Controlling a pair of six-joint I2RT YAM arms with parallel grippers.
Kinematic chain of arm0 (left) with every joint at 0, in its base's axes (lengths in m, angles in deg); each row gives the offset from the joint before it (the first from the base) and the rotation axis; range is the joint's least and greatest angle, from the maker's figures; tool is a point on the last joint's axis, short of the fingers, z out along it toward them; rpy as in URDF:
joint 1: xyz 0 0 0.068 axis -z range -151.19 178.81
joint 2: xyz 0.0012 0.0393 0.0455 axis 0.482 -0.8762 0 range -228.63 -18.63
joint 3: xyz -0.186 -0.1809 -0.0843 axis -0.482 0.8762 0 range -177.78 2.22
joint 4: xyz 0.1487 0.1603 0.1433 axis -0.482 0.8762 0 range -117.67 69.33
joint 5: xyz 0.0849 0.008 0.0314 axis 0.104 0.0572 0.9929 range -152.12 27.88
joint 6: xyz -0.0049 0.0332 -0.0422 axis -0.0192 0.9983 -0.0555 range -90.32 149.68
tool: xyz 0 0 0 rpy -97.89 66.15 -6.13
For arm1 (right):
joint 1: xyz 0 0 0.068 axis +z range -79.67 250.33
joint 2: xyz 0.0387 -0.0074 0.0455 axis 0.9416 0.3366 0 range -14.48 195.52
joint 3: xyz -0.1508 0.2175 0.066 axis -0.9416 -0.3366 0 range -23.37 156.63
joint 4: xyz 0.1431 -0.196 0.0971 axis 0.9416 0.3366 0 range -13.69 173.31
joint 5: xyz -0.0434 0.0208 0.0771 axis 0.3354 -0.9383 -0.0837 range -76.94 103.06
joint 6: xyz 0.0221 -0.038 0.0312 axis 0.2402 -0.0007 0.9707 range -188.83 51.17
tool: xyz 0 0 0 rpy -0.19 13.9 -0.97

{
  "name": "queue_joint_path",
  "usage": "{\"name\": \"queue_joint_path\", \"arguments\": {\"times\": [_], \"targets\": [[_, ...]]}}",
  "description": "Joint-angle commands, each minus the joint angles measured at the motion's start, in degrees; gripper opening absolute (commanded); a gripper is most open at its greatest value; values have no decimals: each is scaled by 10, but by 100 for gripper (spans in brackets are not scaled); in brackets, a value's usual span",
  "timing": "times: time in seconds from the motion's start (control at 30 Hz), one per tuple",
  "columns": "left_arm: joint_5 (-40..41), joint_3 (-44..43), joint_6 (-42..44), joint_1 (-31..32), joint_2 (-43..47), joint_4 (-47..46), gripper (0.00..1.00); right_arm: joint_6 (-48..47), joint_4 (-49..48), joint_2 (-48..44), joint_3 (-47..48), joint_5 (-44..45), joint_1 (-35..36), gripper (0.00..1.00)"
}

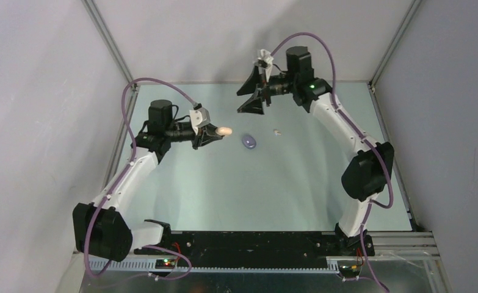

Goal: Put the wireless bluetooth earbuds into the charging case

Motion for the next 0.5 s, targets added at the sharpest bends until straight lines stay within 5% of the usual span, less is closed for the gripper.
{"name": "queue_joint_path", "arguments": {"times": [0.0, 0.47], "targets": [[-10, 22, -117, -10, 14, -104, 0, -25, 18, -64, -9, -30, -31, 76], [-33, 31, -172, -11, 1, -191, 0, -146, 127, 9, 18, 31, 45, 78]]}}
